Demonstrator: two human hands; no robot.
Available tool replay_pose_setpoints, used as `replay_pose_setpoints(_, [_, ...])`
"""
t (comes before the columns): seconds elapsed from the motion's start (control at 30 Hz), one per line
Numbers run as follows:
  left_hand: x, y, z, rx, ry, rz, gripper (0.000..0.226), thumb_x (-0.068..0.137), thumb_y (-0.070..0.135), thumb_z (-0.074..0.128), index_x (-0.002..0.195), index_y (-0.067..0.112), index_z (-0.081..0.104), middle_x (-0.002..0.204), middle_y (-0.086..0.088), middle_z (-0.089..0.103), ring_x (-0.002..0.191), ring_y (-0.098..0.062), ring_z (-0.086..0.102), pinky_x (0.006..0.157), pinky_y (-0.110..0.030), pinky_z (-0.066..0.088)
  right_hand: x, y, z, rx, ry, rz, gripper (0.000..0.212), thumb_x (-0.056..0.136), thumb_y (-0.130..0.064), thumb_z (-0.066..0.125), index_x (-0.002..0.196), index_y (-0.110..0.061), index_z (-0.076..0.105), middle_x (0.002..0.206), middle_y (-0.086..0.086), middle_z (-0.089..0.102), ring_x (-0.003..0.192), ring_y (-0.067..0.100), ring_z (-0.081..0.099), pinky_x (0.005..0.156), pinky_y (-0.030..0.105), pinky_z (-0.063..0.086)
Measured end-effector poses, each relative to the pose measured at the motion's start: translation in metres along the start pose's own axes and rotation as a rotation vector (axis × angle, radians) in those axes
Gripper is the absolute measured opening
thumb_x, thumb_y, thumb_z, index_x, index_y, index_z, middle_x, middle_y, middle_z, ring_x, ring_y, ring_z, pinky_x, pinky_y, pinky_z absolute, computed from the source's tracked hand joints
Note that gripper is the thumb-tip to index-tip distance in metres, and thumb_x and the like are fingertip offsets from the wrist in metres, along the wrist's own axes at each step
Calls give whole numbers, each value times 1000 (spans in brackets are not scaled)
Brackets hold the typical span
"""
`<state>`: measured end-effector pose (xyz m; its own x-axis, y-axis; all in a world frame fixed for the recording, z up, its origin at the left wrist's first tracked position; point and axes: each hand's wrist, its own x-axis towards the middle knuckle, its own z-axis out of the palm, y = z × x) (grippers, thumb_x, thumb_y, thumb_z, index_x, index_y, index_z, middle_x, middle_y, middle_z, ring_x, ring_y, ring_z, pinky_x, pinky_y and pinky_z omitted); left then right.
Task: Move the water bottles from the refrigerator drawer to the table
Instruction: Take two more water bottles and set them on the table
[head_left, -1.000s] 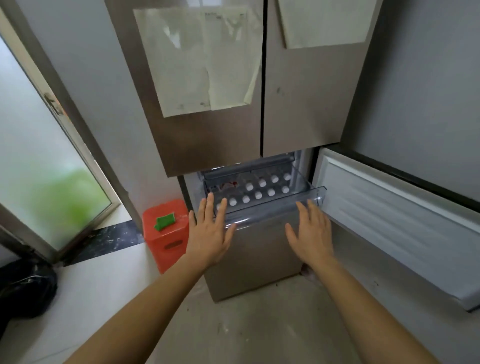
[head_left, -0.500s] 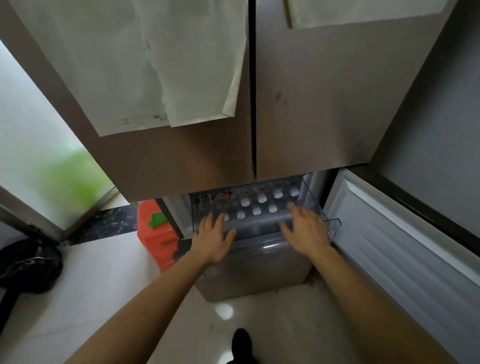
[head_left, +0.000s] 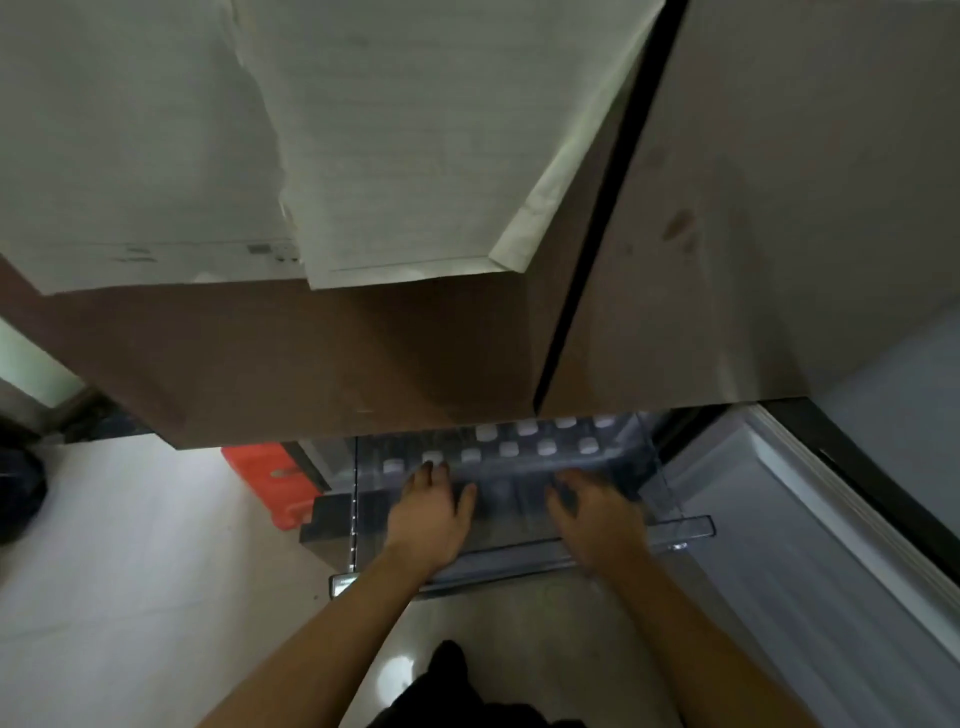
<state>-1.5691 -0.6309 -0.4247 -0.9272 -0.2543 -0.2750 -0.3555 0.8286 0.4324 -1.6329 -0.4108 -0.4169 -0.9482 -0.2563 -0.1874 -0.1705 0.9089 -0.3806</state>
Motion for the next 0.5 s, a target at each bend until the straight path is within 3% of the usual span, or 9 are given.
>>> replay_pose_setpoints(0.1, [-3, 3, -5, 72, 95, 44, 55, 101, 51, 33, 142, 16, 39, 147, -9, 42, 131, -27, 42, 97, -42, 47, 3, -1, -2, 6, 34, 17, 33, 94, -51, 50, 121, -34, 61, 113, -7, 70, 96, 17, 67, 75, 28, 49])
replay_pose_setpoints(0.3, [3, 6, 0, 101, 51, 25, 59, 99, 54, 34, 145, 16, 34, 151, -10, 36, 136, -28, 37, 101, -45, 44, 21, 4, 2, 2, -209, 51, 57, 84, -71, 39, 124, -33, 51, 121, -1, 64, 104, 23, 64, 85, 39, 54])
replay_pose_setpoints(0.4, [9, 8, -3, 115, 42, -8, 60, 99, 52, 36, 146, 14, 33, 151, -13, 36, 135, -31, 38, 101, -44, 45, 41, 1, -2, 52, -267, 100, 55, 91, -65, 42, 132, -29, 46, 129, 3, 60, 110, 27, 61, 84, 36, 49])
replay_pose_setpoints(0.5, [27, 12, -5, 24, -16, -74, 57, 100, 47, 41, 145, 13, 36, 144, -17, 44, 127, -34, 46, 99, -42, 46, 63, -7, -1, 193, -305, 113, 62, 96, -55, 48, 147, -22, 38, 145, 7, 50, 125, 29, 54, 98, 36, 46])
